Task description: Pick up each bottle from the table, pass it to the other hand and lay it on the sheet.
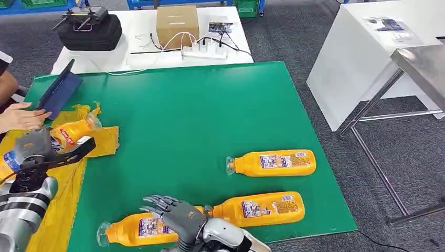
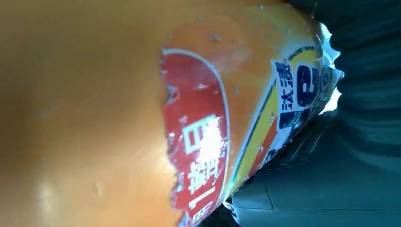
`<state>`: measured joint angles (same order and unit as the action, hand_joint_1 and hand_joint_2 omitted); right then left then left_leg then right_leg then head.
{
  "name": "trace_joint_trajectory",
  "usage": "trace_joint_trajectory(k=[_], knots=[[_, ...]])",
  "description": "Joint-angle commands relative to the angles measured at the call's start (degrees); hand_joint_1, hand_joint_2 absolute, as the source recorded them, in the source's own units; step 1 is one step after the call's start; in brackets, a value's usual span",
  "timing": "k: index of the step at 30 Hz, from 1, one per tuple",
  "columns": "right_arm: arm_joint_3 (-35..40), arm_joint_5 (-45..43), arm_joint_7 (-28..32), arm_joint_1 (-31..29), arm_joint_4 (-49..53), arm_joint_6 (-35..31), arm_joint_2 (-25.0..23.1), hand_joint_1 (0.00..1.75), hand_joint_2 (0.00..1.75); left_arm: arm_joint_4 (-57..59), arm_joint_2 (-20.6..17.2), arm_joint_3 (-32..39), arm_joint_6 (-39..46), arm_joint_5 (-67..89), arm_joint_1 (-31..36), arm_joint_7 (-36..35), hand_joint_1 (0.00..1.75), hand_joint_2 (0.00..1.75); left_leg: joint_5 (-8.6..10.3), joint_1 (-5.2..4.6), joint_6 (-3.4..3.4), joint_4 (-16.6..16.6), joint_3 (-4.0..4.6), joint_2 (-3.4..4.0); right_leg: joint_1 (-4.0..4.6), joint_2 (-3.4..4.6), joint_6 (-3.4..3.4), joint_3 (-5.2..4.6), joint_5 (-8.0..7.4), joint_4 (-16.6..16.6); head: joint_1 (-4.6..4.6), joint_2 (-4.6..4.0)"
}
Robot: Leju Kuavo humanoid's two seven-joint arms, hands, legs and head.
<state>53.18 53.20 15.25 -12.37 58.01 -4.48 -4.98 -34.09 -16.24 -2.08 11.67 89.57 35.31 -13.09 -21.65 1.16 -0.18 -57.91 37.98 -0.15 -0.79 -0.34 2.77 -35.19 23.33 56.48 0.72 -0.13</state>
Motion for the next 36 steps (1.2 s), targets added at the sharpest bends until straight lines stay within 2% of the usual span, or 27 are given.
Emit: trace_joint_trajectory(k=[1,2,3,9,10,11,16,20,26,29,30,34,36], knots=[[6.28,2.88,-3.42,-5.74,-9.65,-0.12,2.19,0.00,1.75,11.80,2.03,-1.24,-2.49,0.31,3.28,-0.77,1.75,1.75,-0.09,-0.06,0.08,0.07,-0.37,-0.09,-0.03,-0.09,-0.10,0.40,0.14,-0.04,0.00,0.00],[6.65,3.82,-4.39,-6.05,-9.81,-0.67,2.23,0.00,1.75,11.82,2.13,-0.73,-2.22,0.08,2.93,-0.94,0.44,1.75,-0.06,-0.03,0.06,0.06,-0.29,-0.09,-0.01,-0.09,-0.08,0.32,0.10,-0.06,0.00,0.00],[7.12,5.34,-6.03,-6.44,-9.90,-1.49,2.33,0.00,1.75,11.62,2.18,-0.31,-1.30,-0.11,2.17,-0.87,0.00,1.75,-0.09,-0.04,0.07,0.07,-0.39,-0.11,-0.01,-0.10,-0.12,0.41,0.14,-0.06,0.00,0.00],[7.61,16.10,-16.42,-8.32,-7.93,-5.29,3.17,0.00,1.75,10.30,2.03,3.22,0.67,-2.42,-1.67,0.27,0.00,1.75,-0.08,-0.10,0.08,0.10,-0.46,0.07,-0.06,0.07,-0.10,0.42,0.08,-0.06,0.00,0.00],[7.27,18.21,-17.97,-8.42,-7.23,-5.74,3.20,0.00,1.75,9.74,1.98,3.78,1.12,-2.82,-2.41,0.74,0.00,0.00,-0.05,-0.08,0.06,0.08,-0.35,0.07,-0.05,0.08,-0.07,0.33,0.04,-0.05,0.00,0.00],[6.45,20.93,-19.85,-8.26,-6.23,-6.21,3.14,0.00,1.75,8.91,2.04,4.48,1.71,-3.21,-3.40,1.08,0.00,0.00,-0.07,-0.07,0.08,0.07,-0.40,0.07,-0.04,0.08,-0.08,0.38,0.05,-0.06,0.00,0.00],[6.37,21.69,-20.45,-8.20,-5.89,-6.26,3.08,0.00,1.75,8.66,2.13,4.55,1.65,-3.16,-3.58,1.06,0.00,0.00,-0.07,-0.07,0.07,0.05,-0.42,0.06,-0.04,0.08,-0.11,0.40,0.07,-0.02,-0.02,0.00],[4.03,28.05,-24.60,-7.60,-5.60,-5.99,2.42,0.00,1.75,6.51,2.86,6.06,2.64,-4.24,-5.76,2.34,0.00,0.00,-0.03,-0.09,0.11,0.07,-0.46,-0.04,-0.06,-0.02,-0.11,0.48,0.10,-0.02,-0.02,0.00],[-1.39,34.60,-30.11,-7.50,-12.00,-4.52,-0.19,0.00,1.75,2.41,5.06,6.47,4.43,-6.18,-8.06,5.11,0.00,0.00,0.00,-0.09,0.12,0.09,-0.45,-0.11,-0.06,-0.08,-0.09,0.49,0.10,-0.05,0.00,0.00],[-3.80,32.46,-28.59,-8.12,-14.94,-3.54,-1.01,0.00,1.75,0.75,6.71,5.87,4.75,-7.60,-7.69,7.77,0.00,0.00,0.06,-0.09,0.12,0.09,-0.38,-0.18,-0.07,-0.15,-0.08,0.45,0.06,-0.06,0.00,0.00],[-6.35,28.13,-25.51,-9.56,-19.37,-1.51,-1.75,0.00,1.75,-0.39,8.77,4.58,4.54,-9.98,-6.37,11.89,0.00,0.00,0.07,-0.07,0.10,0.07,-0.34,-0.19,-0.05,-0.16,-0.08,0.41,0.05,-0.05,0.00,0.00],[-6.78,27.73,-24.43,-10.56,-22.00,-3.17,-1.92,0.00,1.75,-0.81,9.41,2.93,3.61,-10.42,-5.54,10.23,0.00,0.00,0.09,-0.06,0.15,0.00,-0.45,-0.51,-0.03,-0.55,-0.11,0.29,0.13,-0.03,0.00,0.00],[-6.75,27.78,-24.48,-10.52,-22.14,-3.24,-2.11,0.00,1.75,-0.80,9.06,2.83,3.80,-10.75,-5.77,10.33,0.00,0.00,0.12,-0.07,0.14,0.05,-0.50,-0.44,-0.04,-0.46,-0.23,0.08,0.14,-0.08,0.00,0.00]])
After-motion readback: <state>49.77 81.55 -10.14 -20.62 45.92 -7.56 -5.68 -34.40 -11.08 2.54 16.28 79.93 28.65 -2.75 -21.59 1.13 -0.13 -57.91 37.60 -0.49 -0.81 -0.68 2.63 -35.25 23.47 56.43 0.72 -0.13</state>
